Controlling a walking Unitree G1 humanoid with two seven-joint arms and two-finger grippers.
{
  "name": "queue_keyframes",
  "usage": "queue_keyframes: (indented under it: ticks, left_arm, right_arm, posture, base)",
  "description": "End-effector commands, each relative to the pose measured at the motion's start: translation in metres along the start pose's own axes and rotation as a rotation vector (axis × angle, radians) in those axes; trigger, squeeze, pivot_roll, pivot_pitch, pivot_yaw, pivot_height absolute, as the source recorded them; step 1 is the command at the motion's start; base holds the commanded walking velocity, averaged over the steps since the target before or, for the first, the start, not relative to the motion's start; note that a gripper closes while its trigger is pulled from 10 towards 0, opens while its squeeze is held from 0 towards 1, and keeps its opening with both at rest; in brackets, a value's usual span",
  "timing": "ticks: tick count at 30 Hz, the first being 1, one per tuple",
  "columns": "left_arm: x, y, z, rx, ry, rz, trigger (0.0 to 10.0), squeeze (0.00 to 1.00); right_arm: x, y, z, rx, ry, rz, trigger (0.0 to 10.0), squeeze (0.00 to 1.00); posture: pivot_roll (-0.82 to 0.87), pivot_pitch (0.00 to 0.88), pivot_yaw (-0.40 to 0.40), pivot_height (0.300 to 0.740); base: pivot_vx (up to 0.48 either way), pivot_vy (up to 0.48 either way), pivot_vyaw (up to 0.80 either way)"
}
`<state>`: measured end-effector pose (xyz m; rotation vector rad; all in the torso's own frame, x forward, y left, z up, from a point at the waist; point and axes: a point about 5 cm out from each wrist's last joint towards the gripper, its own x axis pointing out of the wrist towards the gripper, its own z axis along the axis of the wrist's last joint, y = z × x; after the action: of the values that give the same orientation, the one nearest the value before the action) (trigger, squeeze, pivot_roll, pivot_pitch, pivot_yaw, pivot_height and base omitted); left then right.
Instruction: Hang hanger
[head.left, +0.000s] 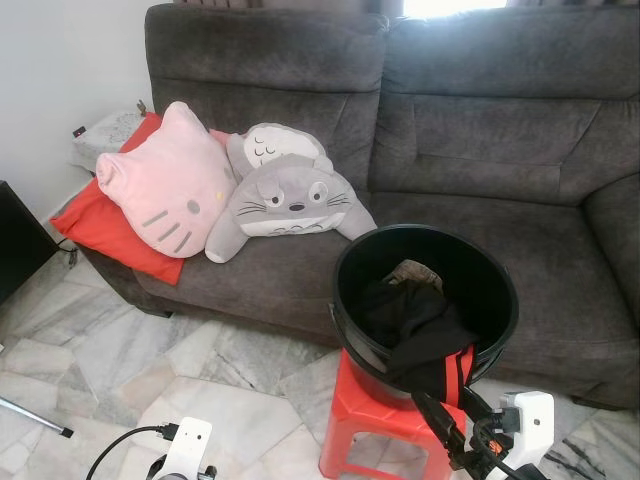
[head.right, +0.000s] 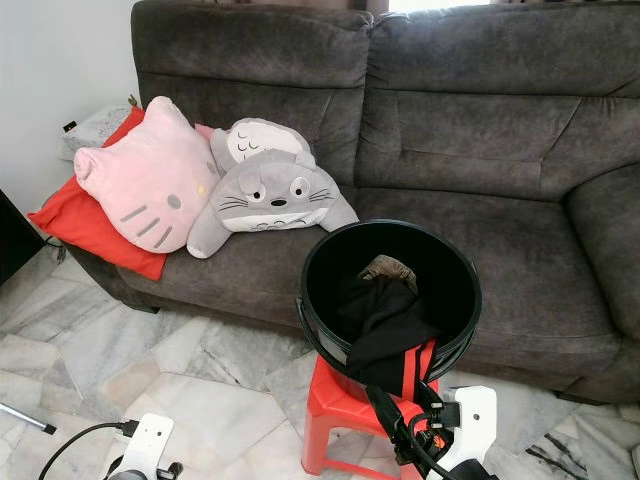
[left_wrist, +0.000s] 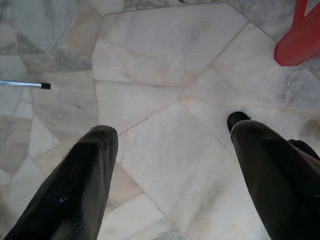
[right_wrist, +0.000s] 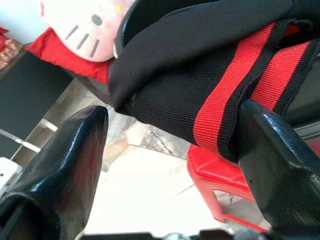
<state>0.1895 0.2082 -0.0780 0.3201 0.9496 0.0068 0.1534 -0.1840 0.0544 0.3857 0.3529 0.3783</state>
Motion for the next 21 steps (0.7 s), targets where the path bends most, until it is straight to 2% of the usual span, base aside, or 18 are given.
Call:
queue_keyframes:
  ticks: [1,6,7,11,15,21]
  left_arm:
    - [0.000,0.006,-0.001,0.028,0.004,0.018,10.0,0.00]
    - [0.000,0.006,-0.001,0.029,0.004,0.018,10.0,0.00]
    - [0.000,0.006,-0.001,0.030,0.005,0.016,10.0,0.00]
    - [0.000,0.005,-0.001,0.031,0.004,0.015,10.0,0.00]
    - [0.000,0.005,-0.001,0.029,0.004,0.018,10.0,0.00]
    - [0.000,0.005,0.000,0.030,0.004,0.015,10.0,0.00]
  right_arm:
    - [0.001,0.005,0.003,0.008,-0.004,0.041,10.0,0.00]
    - [0.004,0.004,0.002,0.024,0.002,0.045,10.0,0.00]
    - [0.007,0.005,0.001,0.060,0.000,0.067,10.0,0.00]
    - [0.012,0.003,0.000,0.098,-0.012,0.093,10.0,0.00]
    - [0.017,-0.006,0.003,0.164,-0.061,0.072,10.0,0.00]
    - [0.024,-0.016,-0.003,0.183,-0.044,0.042,10.0,0.00]
  posture:
    - [-0.29,0.000,0.080,0.740]
    - [-0.29,0.000,0.080,0.740]
    - [-0.29,0.000,0.082,0.740]
    - [-0.29,0.000,0.082,0.740]
    - [-0.28,0.000,0.081,0.740]
    - [-0.28,0.000,0.085,0.740]
  base:
    - [0.000,0.000,0.00]
    - [0.000,0.000,0.00]
    - [0.000,0.000,0.00]
    - [0.000,0.000,0.00]
    - [0.000,0.000,0.00]
    - [0.000,0.000,0.00]
